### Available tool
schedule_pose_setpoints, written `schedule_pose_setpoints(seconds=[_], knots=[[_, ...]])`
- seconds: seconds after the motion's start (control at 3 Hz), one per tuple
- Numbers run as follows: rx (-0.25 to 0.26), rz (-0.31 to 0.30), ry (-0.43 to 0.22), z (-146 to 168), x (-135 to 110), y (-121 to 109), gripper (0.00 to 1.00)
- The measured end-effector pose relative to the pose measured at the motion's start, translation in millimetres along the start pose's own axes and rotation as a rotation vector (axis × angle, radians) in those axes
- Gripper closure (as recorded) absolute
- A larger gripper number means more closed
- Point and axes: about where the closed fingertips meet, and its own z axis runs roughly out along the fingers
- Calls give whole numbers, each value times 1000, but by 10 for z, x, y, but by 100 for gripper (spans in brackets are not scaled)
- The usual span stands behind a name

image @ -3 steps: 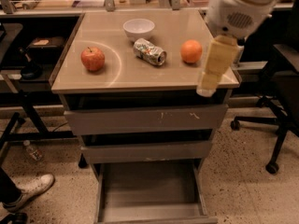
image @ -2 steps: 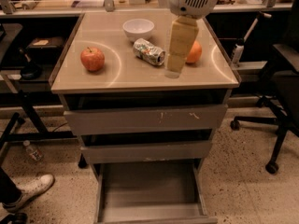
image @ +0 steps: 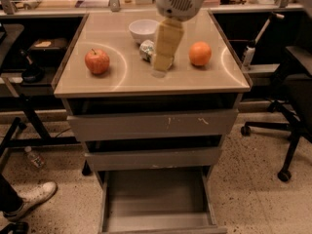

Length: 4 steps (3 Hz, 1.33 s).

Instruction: Place apple into bottom drawer

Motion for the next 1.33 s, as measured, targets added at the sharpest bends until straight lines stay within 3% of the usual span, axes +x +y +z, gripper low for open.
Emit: schedule_pose_setpoints(seconds=[0.67,1.33], knots=[[-66,-87,-67,756,-862,-552,0],[-63,-79,-107,830,-954,-618,0]])
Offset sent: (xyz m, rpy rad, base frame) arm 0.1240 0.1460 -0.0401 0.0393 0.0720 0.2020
